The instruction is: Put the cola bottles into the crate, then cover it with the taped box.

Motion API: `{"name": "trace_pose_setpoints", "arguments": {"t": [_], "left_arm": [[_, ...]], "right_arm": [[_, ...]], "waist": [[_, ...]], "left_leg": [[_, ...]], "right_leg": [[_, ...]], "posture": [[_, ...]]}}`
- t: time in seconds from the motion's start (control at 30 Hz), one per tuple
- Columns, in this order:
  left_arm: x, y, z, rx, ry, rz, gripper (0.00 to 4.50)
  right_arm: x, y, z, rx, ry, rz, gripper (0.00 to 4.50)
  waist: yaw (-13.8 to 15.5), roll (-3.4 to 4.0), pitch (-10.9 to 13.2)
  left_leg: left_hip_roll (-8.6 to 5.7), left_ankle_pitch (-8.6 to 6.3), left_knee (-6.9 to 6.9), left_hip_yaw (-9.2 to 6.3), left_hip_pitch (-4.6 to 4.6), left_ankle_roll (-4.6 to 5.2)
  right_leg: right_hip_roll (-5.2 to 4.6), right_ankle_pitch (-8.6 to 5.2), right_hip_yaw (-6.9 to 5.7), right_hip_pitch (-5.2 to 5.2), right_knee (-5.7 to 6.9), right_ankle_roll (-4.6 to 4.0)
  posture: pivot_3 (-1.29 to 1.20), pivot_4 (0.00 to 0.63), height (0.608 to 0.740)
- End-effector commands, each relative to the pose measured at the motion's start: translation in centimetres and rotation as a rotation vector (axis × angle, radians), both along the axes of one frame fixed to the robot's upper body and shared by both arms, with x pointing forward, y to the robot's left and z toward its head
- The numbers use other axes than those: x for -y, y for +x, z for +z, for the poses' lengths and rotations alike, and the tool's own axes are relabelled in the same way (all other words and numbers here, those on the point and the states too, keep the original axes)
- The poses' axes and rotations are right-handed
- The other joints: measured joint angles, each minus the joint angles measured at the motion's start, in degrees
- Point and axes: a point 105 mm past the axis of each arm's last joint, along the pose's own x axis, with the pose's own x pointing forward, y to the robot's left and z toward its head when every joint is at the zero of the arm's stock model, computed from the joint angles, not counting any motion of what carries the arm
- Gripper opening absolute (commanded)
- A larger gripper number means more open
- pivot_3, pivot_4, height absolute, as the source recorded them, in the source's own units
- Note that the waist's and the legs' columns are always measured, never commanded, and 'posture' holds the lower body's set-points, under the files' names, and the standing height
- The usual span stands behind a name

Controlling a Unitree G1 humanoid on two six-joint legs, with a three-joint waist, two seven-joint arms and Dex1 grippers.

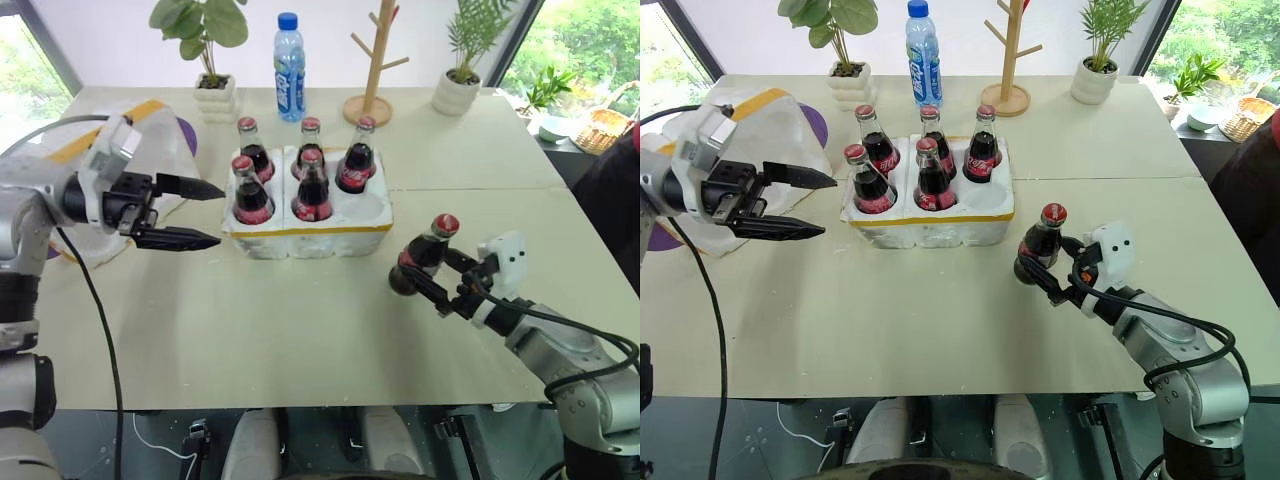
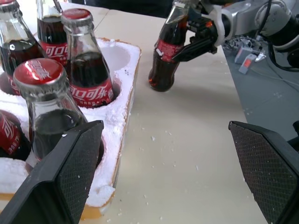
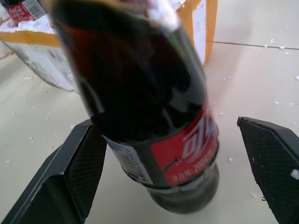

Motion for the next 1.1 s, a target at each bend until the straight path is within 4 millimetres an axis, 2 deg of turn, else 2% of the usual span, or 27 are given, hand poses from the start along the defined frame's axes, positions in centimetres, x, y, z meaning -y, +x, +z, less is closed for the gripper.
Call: {"name": "trace_pose_setpoints", "arguments": {"t": [0.03, 0.13, 0.2, 0.27, 0.47, 0.53, 0.67, 0.87, 1.1], "left_arm": [[0.4, -0.1, 1.4, 0.045, -0.002, -0.005, 4.50], [0.8, 0.0, 1.7, 0.049, -0.005, -0.006, 4.50], [1.2, -0.1, 2.1, 0.054, -0.008, -0.007, 4.50], [1.5, -0.2, 2.3, 0.056, -0.016, -0.004, 4.50], [1.8, -0.5, 3.2, 0.053, -0.055, 0.014, 4.50], [1.8, -0.4, 3.1, 0.054, -0.053, 0.021, 4.50], [1.7, -0.2, 2.9, 0.057, -0.051, 0.028, 4.50], [1.7, -0.1, 3.0, 0.068, -0.055, 0.033, 4.50], [0.9, -0.4, 2.4, 0.073, -0.056, 0.052, 4.50]], "right_arm": [[-0.3, 0.7, 0.7, 0.049, 0.013, -0.008, 4.42], [-0.6, 1.1, 0.8, 0.064, 0.019, 0.009, 3.60], [-0.8, 1.2, 1.2, 0.076, 0.007, 0.035, 2.72], [-0.7, 1.3, 2.3, 0.103, 0.027, 0.057, 2.72], [-1.5, 1.4, 9.6, 0.244, 0.075, 0.245, 2.72], [-1.8, 2.3, 11.5, 0.291, 0.066, 0.255, 2.72], [-2.8, 4.4, 14.0, 0.340, 0.081, 0.267, 2.72], [-4.7, 7.0, 13.6, 0.348, 0.034, 0.263, 2.72], [-6.8, 6.8, 10.3, 0.288, -0.015, 0.338, 2.72]], "waist": [[0.0, 0.00, 0.0], [0.0, 0.00, 0.0], [0.0, -0.01, 0.0], [0.0, -0.01, 0.0], [-0.3, 0.12, 0.1], [-0.3, 0.12, 0.1], [-0.1, 0.11, 0.1], [0.0, 0.12, 0.1], [-0.1, 0.10, 0.1]], "left_leg": [[0.00, 0.00, 0.00, 0.00, 0.00, 0.00], [0.01, 0.00, 0.00, -0.04, 0.00, 0.00], [0.01, 0.00, 0.00, -0.09, 0.00, 0.00], [0.00, 0.00, 0.00, -0.16, 0.00, 0.00], [0.01, 0.00, 0.00, -0.21, -0.03, 0.00], [0.01, 0.00, 0.00, -0.23, -0.02, 0.00], [0.03, 0.00, -0.01, -0.26, -0.03, 0.00], [0.02, 0.00, -0.01, -0.23, -0.11, 0.00], [0.00, -0.01, -0.01, -0.20, -0.16, 0.02]], "right_leg": [[0.00, 0.00, 0.00, 0.00, 0.00, 0.00], [0.02, 0.00, -0.01, -0.01, 0.02, -0.01], [0.03, 0.00, -0.01, 0.00, 0.02, -0.01], [0.01, 0.00, 0.00, 0.00, 0.01, 0.00], [0.02, 0.00, 0.02, -0.08, 0.06, 0.00], [0.04, 0.00, 0.02, -0.08, 0.07, -0.01], [0.08, 0.00, 0.00, -0.08, 0.06, -0.02], [0.05, 0.00, -0.01, -0.12, 0.03, -0.01], [-0.03, 0.01, -0.02, -0.14, 0.01, 0.01]], "posture": [[0.00, 0.150, 0.740], [0.00, 0.150, 0.740], [0.00, 0.150, 0.740], [0.00, 0.150, 0.740], [0.00, 0.150, 0.740], [0.00, 0.150, 0.740], [0.00, 0.150, 0.740], [0.00, 0.150, 0.740], [0.00, 0.150, 0.740]]}}
